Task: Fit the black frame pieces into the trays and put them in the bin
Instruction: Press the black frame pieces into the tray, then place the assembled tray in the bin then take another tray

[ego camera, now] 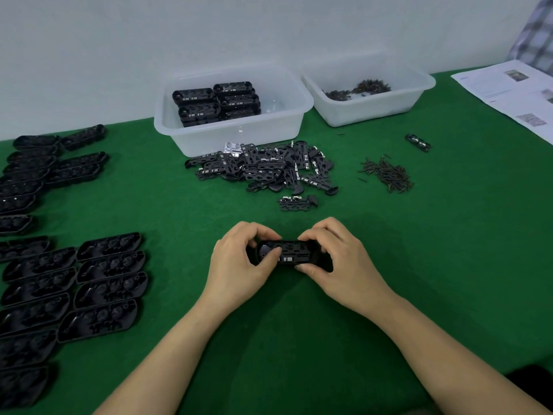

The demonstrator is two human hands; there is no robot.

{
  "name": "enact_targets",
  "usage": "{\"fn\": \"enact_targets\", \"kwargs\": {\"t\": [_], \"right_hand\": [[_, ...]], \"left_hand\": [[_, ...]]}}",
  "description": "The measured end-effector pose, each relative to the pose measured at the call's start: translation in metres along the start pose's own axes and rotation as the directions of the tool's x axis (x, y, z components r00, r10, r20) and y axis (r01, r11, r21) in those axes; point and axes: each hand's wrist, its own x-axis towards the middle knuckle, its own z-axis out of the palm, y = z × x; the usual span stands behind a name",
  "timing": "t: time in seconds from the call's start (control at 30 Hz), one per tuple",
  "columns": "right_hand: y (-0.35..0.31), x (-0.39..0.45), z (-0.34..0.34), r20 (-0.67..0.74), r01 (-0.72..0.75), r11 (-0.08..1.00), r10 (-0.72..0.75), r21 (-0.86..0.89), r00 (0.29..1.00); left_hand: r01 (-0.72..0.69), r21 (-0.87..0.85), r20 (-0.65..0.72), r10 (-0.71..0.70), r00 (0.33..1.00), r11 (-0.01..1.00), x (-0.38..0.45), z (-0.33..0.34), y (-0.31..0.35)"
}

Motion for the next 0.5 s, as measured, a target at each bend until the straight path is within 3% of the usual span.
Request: {"fn": "enact_targets", "kwargs": {"t": [0.3, 0.5], "right_hand": [[-0.001, 0.000, -0.001, 0.028, 0.008, 1.000, -0.008, -0.004, 1.000], [-0.005, 0.011, -0.008, 0.134, 0.227, 0.929, -0.195, -0.293, 0.972]], "left_hand": [[0.027, -0.087, -0.025, -0.029, 0.999, 0.996, -0.002, -0.002, -0.002], [0.012, -0.078, -0.098, -0.020, 0.995, 0.997, -0.002, 0.000, -0.006]]}}
